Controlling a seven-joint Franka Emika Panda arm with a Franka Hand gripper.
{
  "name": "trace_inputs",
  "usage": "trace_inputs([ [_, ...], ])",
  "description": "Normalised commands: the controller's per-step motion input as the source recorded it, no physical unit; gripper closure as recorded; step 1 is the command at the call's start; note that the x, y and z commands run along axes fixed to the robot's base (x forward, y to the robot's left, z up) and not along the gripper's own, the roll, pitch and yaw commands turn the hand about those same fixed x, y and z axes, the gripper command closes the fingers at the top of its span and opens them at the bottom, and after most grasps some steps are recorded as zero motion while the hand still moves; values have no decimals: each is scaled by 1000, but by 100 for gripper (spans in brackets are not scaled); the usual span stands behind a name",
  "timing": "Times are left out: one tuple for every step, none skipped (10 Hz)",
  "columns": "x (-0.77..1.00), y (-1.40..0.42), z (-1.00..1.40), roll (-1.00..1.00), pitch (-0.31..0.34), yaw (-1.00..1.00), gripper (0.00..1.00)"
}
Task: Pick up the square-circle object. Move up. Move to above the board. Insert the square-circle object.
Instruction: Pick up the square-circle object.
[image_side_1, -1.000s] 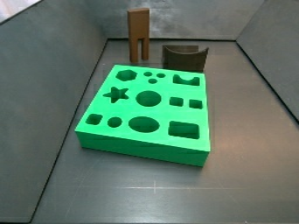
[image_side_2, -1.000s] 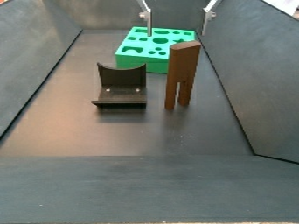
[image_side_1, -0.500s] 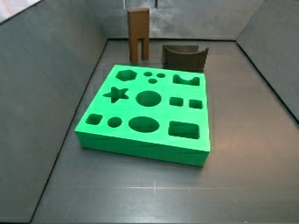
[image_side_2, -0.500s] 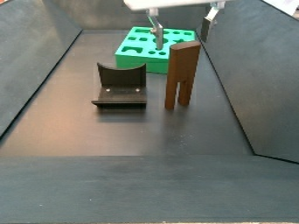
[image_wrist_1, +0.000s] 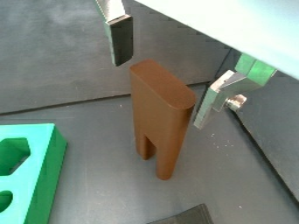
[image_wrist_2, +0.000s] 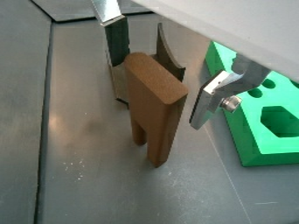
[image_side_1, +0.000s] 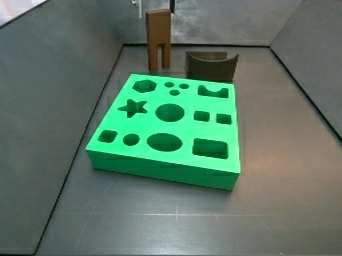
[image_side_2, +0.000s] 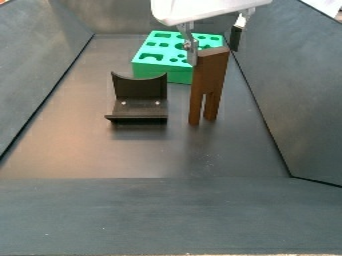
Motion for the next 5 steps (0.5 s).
trace_inputs([
  [14, -9, -291, -1, 0, -86, 0],
  [49, 0, -354, -39, 0, -257, 0],
  [0, 0, -334, -67, 0, -409, 0],
  [0, 0, -329, -117, 0, -466, 0],
  [0, 0, -257, -100, 0, -446, 0],
])
